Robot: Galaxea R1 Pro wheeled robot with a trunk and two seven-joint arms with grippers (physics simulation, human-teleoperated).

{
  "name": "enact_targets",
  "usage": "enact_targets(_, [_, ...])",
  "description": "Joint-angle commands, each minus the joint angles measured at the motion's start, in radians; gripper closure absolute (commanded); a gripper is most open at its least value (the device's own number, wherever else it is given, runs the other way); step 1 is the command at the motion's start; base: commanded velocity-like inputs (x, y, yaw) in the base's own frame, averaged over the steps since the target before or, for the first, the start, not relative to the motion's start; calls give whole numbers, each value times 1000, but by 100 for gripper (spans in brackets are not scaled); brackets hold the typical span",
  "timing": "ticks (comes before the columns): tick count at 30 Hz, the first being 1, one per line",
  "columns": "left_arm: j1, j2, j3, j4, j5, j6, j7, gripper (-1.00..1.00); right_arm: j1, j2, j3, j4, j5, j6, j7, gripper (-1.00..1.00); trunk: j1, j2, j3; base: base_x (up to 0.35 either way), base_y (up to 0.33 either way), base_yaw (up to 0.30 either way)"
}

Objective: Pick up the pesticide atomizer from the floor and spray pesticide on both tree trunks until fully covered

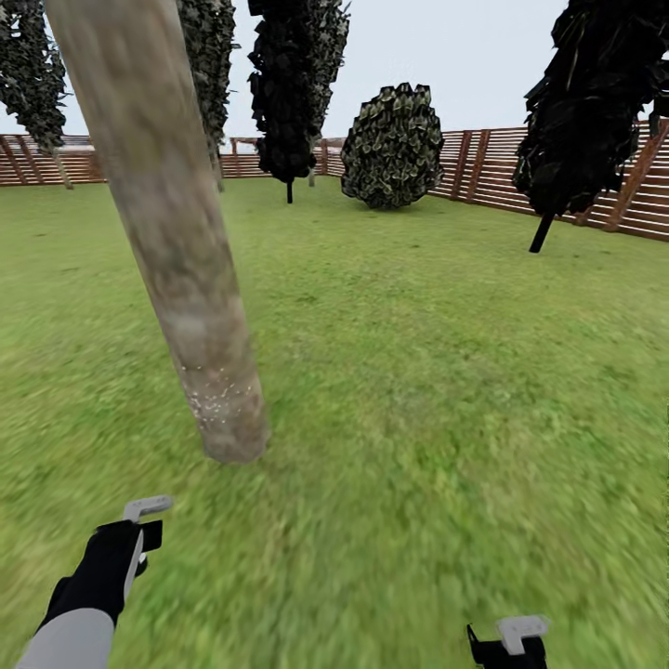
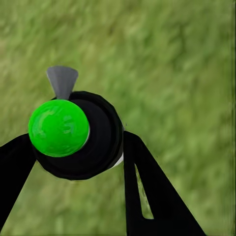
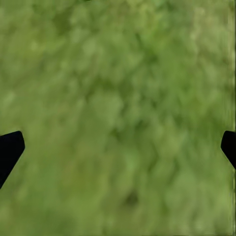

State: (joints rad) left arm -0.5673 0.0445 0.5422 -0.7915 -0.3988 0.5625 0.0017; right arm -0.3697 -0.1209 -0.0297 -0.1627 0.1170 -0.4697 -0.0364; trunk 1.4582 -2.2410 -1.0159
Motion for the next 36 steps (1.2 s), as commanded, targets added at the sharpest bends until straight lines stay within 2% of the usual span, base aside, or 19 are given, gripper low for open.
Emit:
enact_targets(1, [0, 0, -12, 0, -2, 1, 1, 100, 0, 0, -24, 0, 1, 0, 4, -100, 0, 0, 0, 131, -244, 0])
enact_targets(4, [0, 1, -18, 0, 0, 2, 1, 100, 0, 2, -37, 0, 4, 0, 7, -100, 0, 0, 0, 136, -245, 0])
enact_targets(21, [0, 2, -20, 0, 1, 2, 1, 100, 0, 4, -39, 0, 3, 0, 7, -100, 0, 0, 0, 144, -245, 6])
enact_targets(36, [0, 3, -21, -1, 1, 2, 1, 100, 0, 4, -39, 0, 3, 0, 7, -100, 0, 0, 0, 157, -245, 228])
